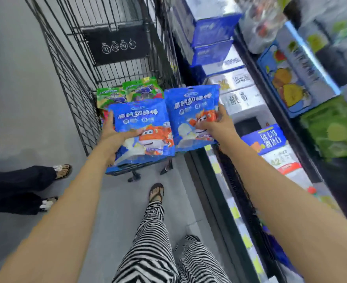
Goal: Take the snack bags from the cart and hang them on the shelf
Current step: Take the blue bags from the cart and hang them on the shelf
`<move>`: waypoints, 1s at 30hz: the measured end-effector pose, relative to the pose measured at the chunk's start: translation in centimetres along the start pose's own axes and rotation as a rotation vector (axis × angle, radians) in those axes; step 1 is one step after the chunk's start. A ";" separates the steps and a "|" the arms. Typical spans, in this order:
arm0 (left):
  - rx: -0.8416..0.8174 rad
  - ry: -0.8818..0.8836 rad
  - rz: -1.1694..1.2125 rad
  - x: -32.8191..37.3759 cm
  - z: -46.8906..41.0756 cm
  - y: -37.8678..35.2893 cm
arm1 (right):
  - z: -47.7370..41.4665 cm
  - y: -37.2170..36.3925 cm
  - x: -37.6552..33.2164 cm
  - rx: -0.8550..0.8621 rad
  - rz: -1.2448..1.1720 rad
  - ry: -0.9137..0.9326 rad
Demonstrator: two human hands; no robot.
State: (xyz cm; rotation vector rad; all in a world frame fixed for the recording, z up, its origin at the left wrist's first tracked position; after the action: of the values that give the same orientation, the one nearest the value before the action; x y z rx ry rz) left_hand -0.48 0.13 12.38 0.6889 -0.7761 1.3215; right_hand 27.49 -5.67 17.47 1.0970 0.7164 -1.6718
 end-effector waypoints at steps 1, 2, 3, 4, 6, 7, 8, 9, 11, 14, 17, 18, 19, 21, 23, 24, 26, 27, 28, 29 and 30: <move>-0.027 -0.040 -0.014 0.6 1.1 -1.5 | 1.5 1.8 -0.1 0.027 -0.031 0.018; -0.041 -0.081 -0.016 1.3 2.4 -3.1 | 3.0 3.9 0.1 0.069 -0.062 0.029; -0.071 -0.134 -0.011 1.8 3.5 -4.9 | 4.6 5.9 0.2 0.102 -0.079 0.050; -0.101 -0.181 -0.023 2.0 4.6 -6.8 | 6.1 8.0 0.5 0.139 -0.100 0.062; -0.177 -0.226 -0.049 2.2 6.9 -10.7 | 9.6 12.0 0.9 0.189 -0.130 0.074; -0.226 -0.234 -0.065 2.0 7.9 -12.6 | 11.2 14.1 1.4 0.218 -0.138 0.072; -0.273 -0.232 -0.078 1.7 8.6 -14.5 | 12.9 16.1 1.9 0.246 -0.151 0.076; -0.331 -0.236 -0.098 1.3 9.5 -16.4 | 14.6 18.2 2.6 0.280 -0.152 0.080; -0.453 -0.274 -0.178 0.4 11.0 -20.3 | 17.9 22.1 4.1 0.349 -0.169 0.099; -0.589 -0.312 -0.294 -1.3 13.8 -26.4 | 22.7 27.1 6.9 0.439 -0.217 0.099; -0.677 -0.317 -0.327 -3.4 17.0 -31.9 | 27.4 30.8 9.9 0.535 -0.274 0.090; -0.717 -0.320 -0.362 -4.2 18.0 -33.6 | 28.8 31.9 10.9 0.575 -0.299 0.089; -0.760 -0.314 -0.402 -5.1 19.0 -35.2 | 30.3 32.8 11.8 0.619 -0.312 0.081; -0.837 -0.288 -0.450 -6.6 20.1 -37.9 | 33.1 34.4 13.6 0.708 -0.349 0.061; -0.916 -0.254 -0.499 -8.1 21.3 -40.4 | 35.7 35.4 15.6 0.785 -0.377 0.041; -0.949 -0.241 -0.513 -8.9 21.7 -41.4 | 36.7 35.9 16.7 0.823 -0.398 0.026; -0.990 -0.218 -0.533 -10.4 22.5 -43.0 | 38.4 36.5 19.0 0.899 -0.438 0.004; -1.017 -0.220 -0.539 -11.1 23.0 -43.7 | 39.1 36.7 20.0 0.928 -0.449 0.005; -1.046 -0.225 -0.550 -11.8 23.3 -44.4 | 39.6 37.1 21.3 0.962 -0.464 0.011; -1.076 -0.239 -0.556 -12.6 23.5 -45.1 | 39.9 37.3 22.3 0.987 -0.471 0.015; -1.098 -0.250 -0.555 -13.4 23.6 -45.7 | 40.2 37.7 23.6 1.012 -0.493 0.020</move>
State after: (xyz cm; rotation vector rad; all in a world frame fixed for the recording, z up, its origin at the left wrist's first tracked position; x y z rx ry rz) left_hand 41.47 -32.43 14.84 0.1326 -1.2363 0.1887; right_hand 46.56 -62.39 14.22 1.7025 0.0906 -2.5618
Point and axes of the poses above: each hand's wrist, its own z-axis away from the middle knuckle, its own y-axis out of the back of the hand, x = y × z, the point moved 5 cm from there along -z, towards the middle knuckle
